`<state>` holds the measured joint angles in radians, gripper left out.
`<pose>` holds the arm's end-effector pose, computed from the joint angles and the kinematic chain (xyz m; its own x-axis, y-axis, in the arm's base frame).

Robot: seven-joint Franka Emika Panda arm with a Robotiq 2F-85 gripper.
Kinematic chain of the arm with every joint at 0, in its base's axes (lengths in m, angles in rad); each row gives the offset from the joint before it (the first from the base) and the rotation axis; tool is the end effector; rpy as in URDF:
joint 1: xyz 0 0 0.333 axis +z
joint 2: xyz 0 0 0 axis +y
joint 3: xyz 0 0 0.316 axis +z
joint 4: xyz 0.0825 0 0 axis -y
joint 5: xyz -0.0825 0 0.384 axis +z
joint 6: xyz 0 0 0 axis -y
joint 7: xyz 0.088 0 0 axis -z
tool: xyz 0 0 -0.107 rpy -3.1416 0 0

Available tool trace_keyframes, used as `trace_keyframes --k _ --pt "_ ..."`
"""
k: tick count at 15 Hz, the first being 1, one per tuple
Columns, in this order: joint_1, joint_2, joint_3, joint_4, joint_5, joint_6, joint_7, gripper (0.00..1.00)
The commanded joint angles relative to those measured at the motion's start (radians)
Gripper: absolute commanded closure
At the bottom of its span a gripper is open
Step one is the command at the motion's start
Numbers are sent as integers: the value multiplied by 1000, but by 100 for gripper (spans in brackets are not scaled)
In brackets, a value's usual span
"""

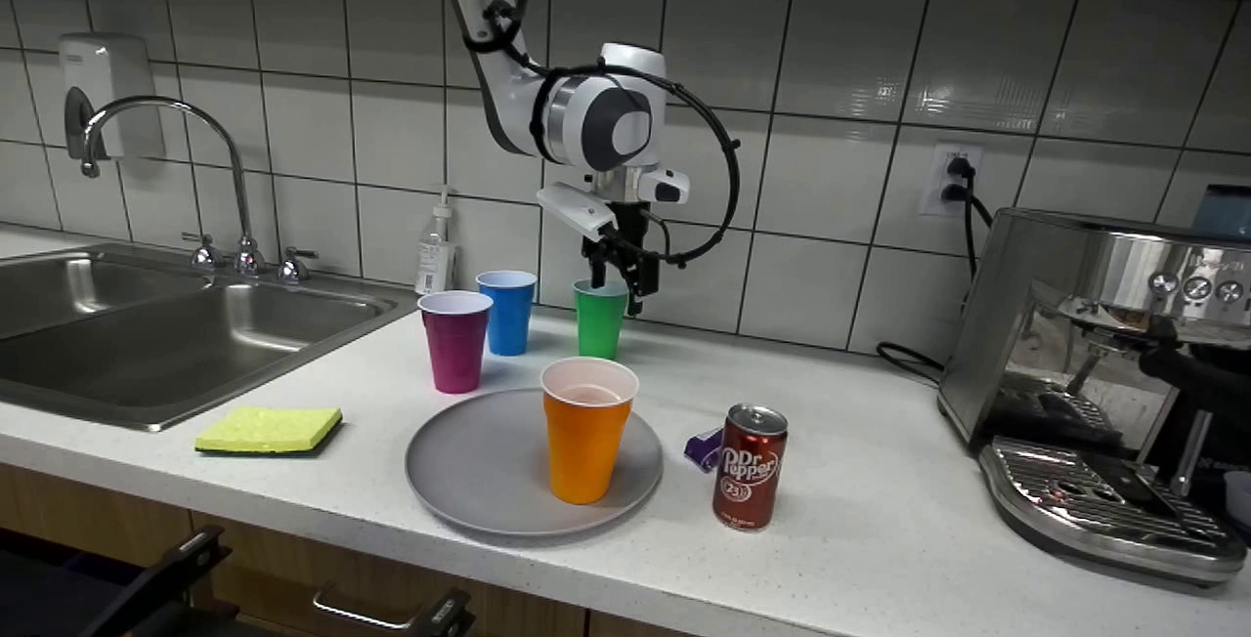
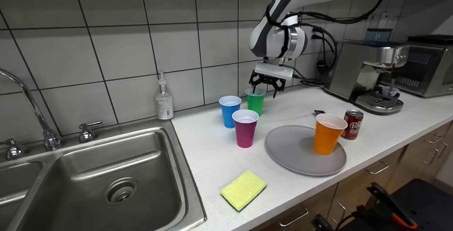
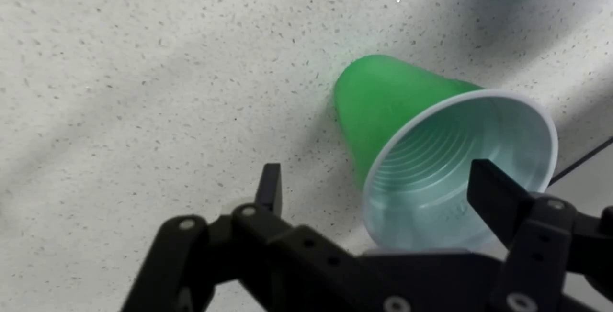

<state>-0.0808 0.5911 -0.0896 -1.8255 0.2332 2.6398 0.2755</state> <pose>0.6604 -0.1144 0.2330 0.7937 -0.5809 0.1805 -0.5591 -0.8136 -0.1600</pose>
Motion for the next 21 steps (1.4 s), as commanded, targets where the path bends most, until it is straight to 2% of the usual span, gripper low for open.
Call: trace_keyframes --k 1,21 --pt "-2 1 2 1 -3 -1 2 0" --pt "3 18 -5 -13 -4 9 11 0"
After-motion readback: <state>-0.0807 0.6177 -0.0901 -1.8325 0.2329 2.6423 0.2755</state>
